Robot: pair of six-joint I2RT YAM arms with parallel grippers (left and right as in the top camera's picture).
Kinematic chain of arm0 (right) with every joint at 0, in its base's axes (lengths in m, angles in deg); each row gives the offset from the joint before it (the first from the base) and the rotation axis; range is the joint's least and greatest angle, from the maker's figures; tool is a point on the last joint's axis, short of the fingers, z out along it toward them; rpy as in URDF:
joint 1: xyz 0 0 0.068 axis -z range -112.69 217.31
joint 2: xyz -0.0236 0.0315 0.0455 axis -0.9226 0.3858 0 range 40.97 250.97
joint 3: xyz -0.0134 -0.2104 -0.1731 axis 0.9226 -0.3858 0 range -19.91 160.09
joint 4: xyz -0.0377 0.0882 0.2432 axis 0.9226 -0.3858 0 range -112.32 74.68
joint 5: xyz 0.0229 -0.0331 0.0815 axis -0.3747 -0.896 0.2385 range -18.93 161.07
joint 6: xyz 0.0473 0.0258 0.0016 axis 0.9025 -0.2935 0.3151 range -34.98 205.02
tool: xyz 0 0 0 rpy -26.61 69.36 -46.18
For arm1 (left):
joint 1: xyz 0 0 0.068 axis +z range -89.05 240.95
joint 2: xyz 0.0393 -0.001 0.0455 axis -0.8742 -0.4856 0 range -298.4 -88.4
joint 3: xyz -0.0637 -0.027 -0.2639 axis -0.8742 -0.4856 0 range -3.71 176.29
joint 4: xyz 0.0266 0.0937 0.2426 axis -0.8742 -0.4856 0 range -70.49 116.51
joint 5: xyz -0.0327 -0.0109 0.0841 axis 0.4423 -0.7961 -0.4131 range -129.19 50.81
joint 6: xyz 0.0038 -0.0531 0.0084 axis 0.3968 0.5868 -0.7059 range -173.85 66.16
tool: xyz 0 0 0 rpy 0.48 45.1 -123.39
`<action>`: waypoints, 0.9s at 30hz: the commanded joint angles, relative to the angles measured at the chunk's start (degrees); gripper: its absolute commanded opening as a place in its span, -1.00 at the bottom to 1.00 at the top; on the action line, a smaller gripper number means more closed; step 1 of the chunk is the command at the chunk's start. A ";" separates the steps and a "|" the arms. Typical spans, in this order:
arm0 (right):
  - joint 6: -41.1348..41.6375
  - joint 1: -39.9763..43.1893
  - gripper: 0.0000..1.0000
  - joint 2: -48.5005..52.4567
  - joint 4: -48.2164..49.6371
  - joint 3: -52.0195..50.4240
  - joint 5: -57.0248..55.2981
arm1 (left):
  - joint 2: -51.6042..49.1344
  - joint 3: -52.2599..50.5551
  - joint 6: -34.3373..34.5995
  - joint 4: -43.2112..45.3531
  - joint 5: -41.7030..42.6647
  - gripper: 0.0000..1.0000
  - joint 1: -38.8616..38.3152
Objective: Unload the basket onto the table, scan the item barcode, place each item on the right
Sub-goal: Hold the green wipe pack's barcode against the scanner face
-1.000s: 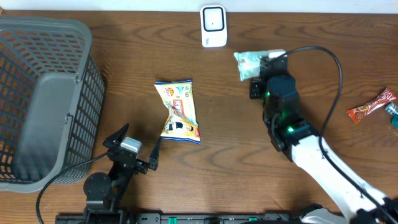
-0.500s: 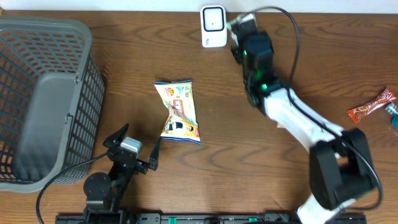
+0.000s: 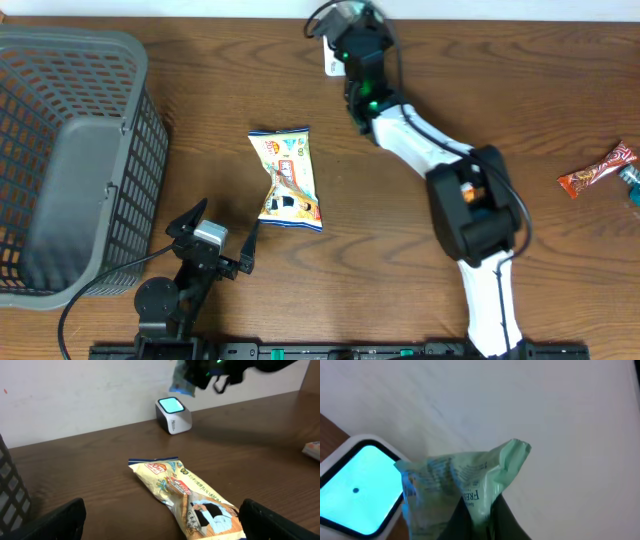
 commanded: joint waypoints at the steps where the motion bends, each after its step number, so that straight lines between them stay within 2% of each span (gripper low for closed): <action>1: -15.47 -2.08 -0.98 4.90 3.02 6.12 -3.98 | 0.04 -1.66 0.07 -0.83 1.16 0.96 0.35; 4: -28.22 -3.48 -0.98 10.10 8.37 9.73 -6.67 | 0.04 -1.66 0.07 -0.83 1.16 0.96 0.35; 6: -33.57 -4.13 -0.98 12.11 11.72 10.08 -6.93 | 0.04 -1.66 0.07 -0.83 1.16 0.96 0.35; 19: -33.16 -5.77 -0.98 13.25 7.26 9.92 -8.74 | 0.04 -1.66 0.07 -0.83 1.16 0.96 0.35; 23: -28.94 -5.75 -0.98 10.21 -1.27 9.18 -9.81 | 0.04 -1.66 0.07 -0.83 1.16 0.96 0.35; 27: -21.81 -5.09 -0.98 2.84 -13.00 8.41 -12.04 | 0.04 -1.66 0.07 -0.83 1.16 0.95 0.35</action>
